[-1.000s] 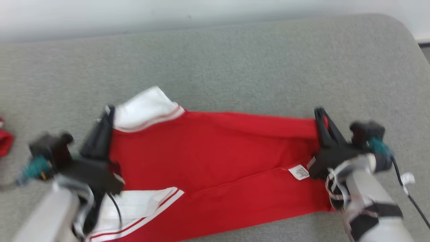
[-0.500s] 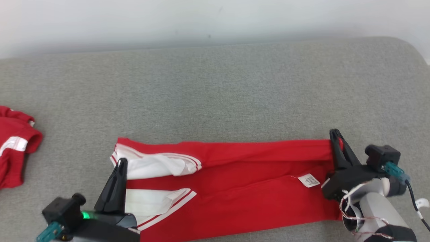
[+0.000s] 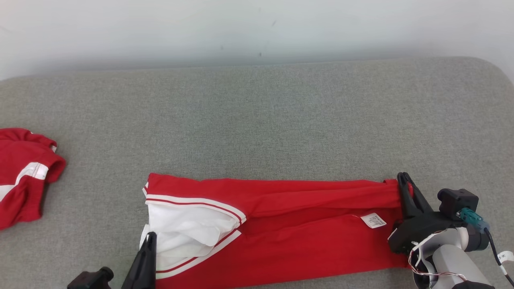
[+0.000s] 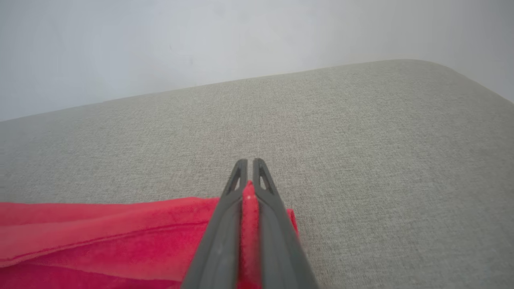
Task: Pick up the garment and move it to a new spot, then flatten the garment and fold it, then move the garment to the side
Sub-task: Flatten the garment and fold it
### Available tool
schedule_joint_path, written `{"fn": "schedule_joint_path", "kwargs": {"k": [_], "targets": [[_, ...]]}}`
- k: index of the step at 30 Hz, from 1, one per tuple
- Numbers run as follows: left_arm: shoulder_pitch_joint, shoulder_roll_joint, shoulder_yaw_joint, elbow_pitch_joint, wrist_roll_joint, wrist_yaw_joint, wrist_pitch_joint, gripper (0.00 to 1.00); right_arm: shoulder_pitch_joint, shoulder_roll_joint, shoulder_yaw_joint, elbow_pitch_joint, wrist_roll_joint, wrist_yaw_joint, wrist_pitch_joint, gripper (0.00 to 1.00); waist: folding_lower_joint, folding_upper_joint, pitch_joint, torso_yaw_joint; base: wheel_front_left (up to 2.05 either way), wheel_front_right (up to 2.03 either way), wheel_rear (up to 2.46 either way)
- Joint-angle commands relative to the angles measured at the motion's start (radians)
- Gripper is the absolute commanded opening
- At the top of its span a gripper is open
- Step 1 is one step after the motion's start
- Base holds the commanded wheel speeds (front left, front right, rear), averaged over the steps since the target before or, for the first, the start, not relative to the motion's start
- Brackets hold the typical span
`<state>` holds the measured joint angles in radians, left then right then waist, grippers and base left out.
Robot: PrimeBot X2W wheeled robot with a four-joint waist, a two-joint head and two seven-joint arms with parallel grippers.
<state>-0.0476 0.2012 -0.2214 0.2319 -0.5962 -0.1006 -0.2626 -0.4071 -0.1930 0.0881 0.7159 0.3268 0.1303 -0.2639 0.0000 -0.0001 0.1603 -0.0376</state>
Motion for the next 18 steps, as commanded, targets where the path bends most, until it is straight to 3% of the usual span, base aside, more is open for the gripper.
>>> {"fn": "schedule_joint_path", "kwargs": {"k": [1, 2, 3, 13, 18], "targets": [[-0.001, -0.013, 0.019, 0.024, 0.015, -0.009, -0.003, 0.39, 0.008, 0.0, -0.001, -0.006, 0.012, 0.001, -0.001, 1.0, 0.0, 0.0001, -0.006, 0.003, 0.0, 0.0, 0.0], [-0.001, -0.013, 0.019, 0.024, 0.015, -0.009, -0.003, 0.39, 0.008, 0.0, -0.001, -0.006, 0.012, 0.001, -0.001, 1.0, 0.0, 0.0001, -0.006, 0.003, 0.0, 0.0, 0.0], [-0.001, -0.02, 0.023, 0.037, 0.023, -0.012, -0.003, 1.0, 0.011, 0.002, -0.005, -0.009, 0.015, 0.001, -0.001, 1.0, 0.0, 0.0001, -0.007, 0.004, 0.0, 0.0, 0.0], [0.039, -0.071, 0.147, -0.014, 0.171, -0.025, -0.003, 1.0, 0.062, 0.0, -0.036, -0.082, 0.032, 0.001, -0.001, 1.0, 0.0, 0.0001, -0.038, 0.014, 0.0, 0.0, 0.0], [0.073, -0.109, 0.218, -0.078, 0.271, -0.03, -0.003, 1.0, 0.079, -0.01, -0.053, -0.039, 0.016, 0.001, -0.001, 1.0, 0.0, 0.0001, -0.055, 0.02, 0.0, 0.0, 0.0]]}}
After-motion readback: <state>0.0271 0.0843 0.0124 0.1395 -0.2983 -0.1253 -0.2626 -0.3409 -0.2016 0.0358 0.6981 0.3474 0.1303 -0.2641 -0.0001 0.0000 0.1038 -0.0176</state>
